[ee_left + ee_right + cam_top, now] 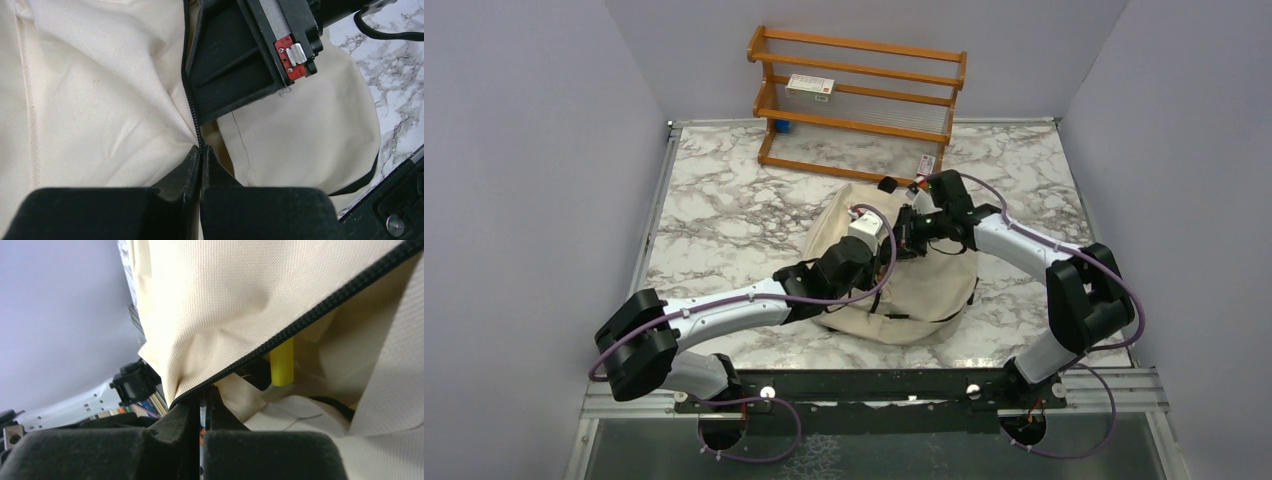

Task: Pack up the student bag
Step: Place the stationery in the student bag.

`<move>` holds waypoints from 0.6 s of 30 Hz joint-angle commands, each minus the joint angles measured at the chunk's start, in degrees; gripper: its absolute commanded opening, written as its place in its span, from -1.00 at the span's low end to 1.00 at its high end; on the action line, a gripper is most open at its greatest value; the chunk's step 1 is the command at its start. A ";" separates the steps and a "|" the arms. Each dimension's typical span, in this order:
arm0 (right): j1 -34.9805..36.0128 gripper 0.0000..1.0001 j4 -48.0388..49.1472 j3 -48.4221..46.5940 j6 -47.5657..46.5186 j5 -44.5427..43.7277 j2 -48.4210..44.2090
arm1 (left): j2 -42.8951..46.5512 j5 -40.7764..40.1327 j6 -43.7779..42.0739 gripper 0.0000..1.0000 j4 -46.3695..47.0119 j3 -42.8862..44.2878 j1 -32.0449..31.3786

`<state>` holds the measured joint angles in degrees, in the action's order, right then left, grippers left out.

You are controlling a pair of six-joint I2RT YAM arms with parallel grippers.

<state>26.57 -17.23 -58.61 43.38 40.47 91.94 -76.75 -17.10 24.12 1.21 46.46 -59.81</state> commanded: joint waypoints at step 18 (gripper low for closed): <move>0.86 -0.19 3.58 4.03 -2.15 -12.89 -8.02 | 1.60 -1.44 4.04 -1.00 -2.83 0.23 0.24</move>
<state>27.05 -9.10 -53.93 47.09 31.83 88.38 -76.27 -17.58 26.59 0.25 46.04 -59.64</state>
